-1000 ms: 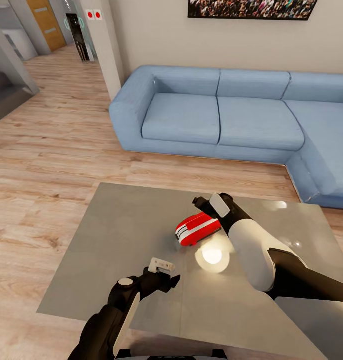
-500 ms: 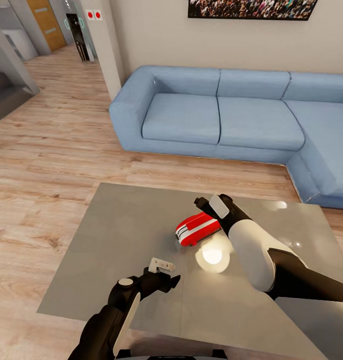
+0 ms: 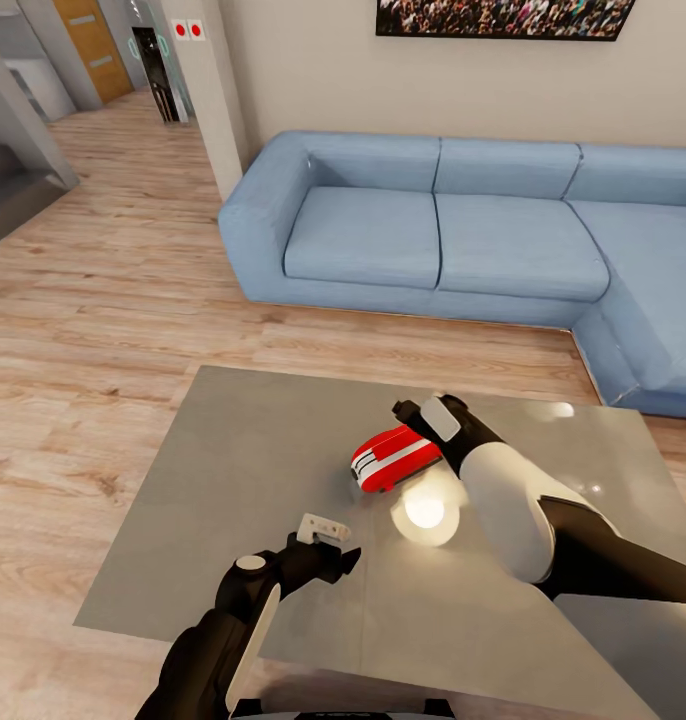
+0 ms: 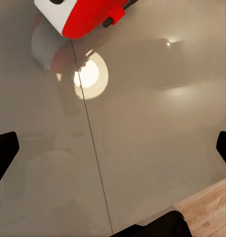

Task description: Turn on the radio receiver that's on the table in the living room.

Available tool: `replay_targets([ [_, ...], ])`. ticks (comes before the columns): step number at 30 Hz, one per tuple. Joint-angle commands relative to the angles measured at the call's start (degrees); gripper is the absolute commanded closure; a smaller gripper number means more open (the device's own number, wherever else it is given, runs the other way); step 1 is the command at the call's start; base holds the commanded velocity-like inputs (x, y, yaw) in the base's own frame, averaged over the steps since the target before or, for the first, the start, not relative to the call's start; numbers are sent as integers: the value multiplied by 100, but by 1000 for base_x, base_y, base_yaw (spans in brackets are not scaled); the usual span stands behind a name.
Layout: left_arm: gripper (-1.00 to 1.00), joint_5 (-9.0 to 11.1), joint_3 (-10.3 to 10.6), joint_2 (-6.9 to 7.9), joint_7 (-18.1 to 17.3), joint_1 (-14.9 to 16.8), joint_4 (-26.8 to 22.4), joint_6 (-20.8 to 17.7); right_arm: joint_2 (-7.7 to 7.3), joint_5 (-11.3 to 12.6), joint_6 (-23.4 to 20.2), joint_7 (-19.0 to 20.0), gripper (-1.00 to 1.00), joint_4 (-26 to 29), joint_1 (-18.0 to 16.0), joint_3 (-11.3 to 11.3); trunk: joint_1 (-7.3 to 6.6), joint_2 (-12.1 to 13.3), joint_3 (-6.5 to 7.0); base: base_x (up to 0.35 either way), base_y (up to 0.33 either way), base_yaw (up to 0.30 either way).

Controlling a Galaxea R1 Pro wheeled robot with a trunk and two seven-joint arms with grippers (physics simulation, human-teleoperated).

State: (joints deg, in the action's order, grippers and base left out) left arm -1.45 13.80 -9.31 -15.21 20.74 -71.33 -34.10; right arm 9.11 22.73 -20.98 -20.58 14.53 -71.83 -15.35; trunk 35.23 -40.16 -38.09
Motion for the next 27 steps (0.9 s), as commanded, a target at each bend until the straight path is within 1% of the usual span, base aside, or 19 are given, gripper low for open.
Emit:
replay_targets([
  [1,-100,2,0,0,0,0,-1,0,-36,-3,38,2,-100,-48,1,4,0,0,0,0,0,0],
  [3,-100,4,0,0,0,0,-3,0,-92,-5,88,7,-100,-103,2,11,0,0,0,0,0,0],
  [7,-100,4,0,0,0,0,-4,0,-112,-6,103,9,-100,-126,2,14,0,0,0,0,0,0],
  [20,-100,5,0,0,0,0,-4,0,-89,0,125,10,-100,-169,2,24,0,0,0,0,0,0],
  [24,-100,5,0,0,0,0,-4,0,-91,-7,306,10,-100,-463,2,32,0,0,0,0,0,0],
  [27,-100,5,0,0,0,0,-4,0,-91,-27,454,13,-100,-577,2,38,0,0,0,0,0,0],
])
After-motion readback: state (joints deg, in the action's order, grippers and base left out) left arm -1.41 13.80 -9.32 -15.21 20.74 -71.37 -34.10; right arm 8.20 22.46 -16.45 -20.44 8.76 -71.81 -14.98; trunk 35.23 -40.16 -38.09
